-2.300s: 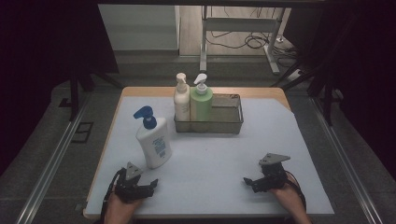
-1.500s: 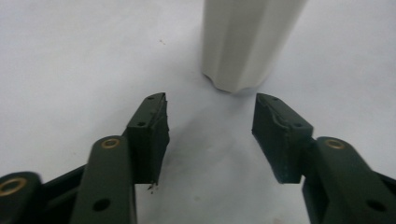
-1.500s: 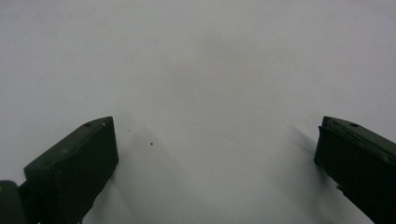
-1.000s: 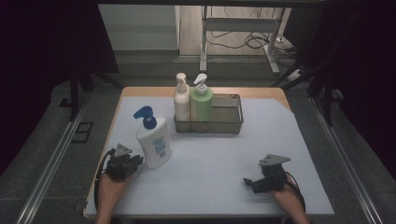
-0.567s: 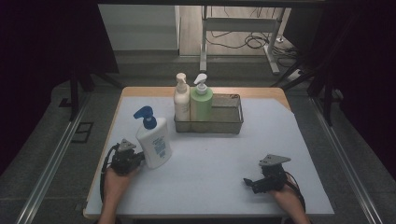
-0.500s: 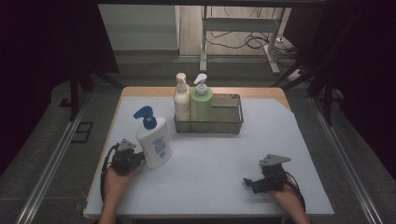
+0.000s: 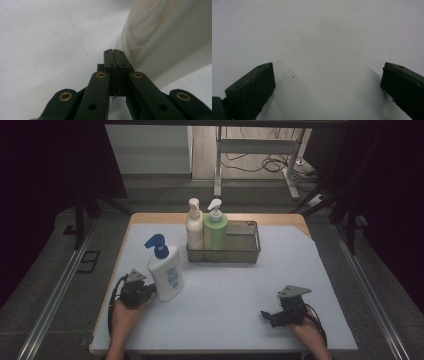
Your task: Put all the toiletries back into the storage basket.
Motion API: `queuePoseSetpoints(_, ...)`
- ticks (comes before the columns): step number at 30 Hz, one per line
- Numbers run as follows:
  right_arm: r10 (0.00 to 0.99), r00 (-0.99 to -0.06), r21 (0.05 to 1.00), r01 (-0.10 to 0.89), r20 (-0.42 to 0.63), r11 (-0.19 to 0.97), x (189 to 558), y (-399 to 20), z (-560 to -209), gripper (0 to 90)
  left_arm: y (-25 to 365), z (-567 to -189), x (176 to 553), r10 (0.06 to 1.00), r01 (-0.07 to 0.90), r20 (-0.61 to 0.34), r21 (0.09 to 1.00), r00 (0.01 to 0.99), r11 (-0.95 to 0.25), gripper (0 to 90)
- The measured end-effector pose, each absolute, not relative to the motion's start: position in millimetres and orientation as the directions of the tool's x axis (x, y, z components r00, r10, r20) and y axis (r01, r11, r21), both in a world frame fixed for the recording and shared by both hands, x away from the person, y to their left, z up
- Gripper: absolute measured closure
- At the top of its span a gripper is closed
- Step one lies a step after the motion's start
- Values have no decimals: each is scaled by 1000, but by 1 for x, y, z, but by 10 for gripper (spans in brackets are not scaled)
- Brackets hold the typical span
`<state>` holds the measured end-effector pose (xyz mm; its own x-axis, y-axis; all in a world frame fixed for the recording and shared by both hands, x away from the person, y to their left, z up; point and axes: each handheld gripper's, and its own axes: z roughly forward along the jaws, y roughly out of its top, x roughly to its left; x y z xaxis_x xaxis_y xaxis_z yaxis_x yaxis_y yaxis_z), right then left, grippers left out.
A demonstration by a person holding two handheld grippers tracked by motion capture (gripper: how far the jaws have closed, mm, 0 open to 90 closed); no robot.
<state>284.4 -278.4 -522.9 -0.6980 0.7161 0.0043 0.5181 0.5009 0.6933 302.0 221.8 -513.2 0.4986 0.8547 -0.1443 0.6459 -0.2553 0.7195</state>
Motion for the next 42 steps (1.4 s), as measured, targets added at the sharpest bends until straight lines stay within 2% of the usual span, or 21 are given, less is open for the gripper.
queuePoseSetpoints(11,716,-698,693,518,4,501,284,-278,-523,0,213,-514,300,827,622,-137,727,546,-290,889)
queuePoseSetpoints(42,716,-698,694,518,5,500,284,-278,-523,0,178,-517,307,801,621,-147,716,581,-319,892)
